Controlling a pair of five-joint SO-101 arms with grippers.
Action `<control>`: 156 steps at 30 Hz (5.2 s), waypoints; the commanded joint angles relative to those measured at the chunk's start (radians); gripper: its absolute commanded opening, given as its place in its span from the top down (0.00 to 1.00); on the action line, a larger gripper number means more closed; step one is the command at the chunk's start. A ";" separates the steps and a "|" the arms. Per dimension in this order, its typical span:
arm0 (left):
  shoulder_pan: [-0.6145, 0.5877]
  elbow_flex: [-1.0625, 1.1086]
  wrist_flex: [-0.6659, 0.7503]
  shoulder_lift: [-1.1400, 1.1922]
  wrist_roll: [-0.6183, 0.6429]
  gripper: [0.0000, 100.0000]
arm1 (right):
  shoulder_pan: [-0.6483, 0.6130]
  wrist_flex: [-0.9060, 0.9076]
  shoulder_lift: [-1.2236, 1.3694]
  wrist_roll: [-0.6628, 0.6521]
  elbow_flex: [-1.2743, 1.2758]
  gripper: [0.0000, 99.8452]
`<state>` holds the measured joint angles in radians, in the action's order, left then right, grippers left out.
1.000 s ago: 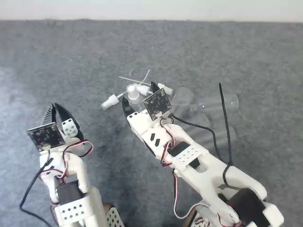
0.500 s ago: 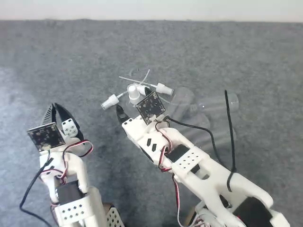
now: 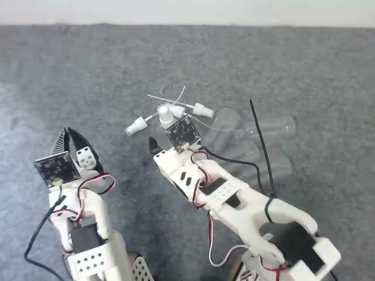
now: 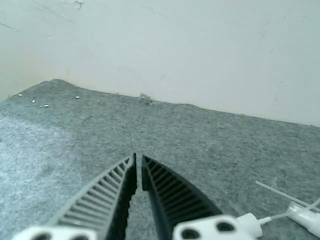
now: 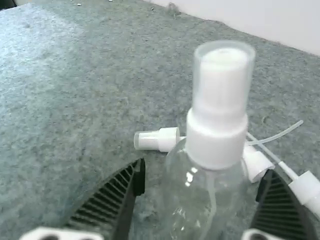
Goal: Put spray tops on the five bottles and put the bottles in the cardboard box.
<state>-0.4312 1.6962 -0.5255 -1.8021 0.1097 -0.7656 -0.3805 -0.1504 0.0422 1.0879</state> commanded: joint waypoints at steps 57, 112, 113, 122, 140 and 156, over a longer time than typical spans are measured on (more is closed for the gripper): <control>-0.003 -0.012 -0.006 -0.014 -0.008 0.99 | 0.469 0.418 -0.668 0.006 -0.028 0.89; 0.000 -0.012 -0.018 -0.014 -0.009 0.99 | 0.714 0.315 0.582 0.008 -0.980 0.88; 0.000 -0.012 -0.018 -0.014 -0.009 0.99 | 0.714 0.326 0.582 0.008 -0.980 0.88; 0.000 -0.012 -0.018 -0.014 -0.009 0.99 | 0.711 0.374 0.582 0.008 -0.979 0.88; 0.000 -0.012 -0.018 -0.014 -0.009 0.99 | 0.708 0.397 0.570 0.009 -0.953 0.71; 0.000 -0.012 -0.017 -0.014 -0.009 0.99 | 0.708 0.541 0.378 0.009 -0.884 0.71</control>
<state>-0.4312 1.6962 -0.5409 -1.8021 0.1097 -0.0629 0.1227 0.3514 0.0437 0.2148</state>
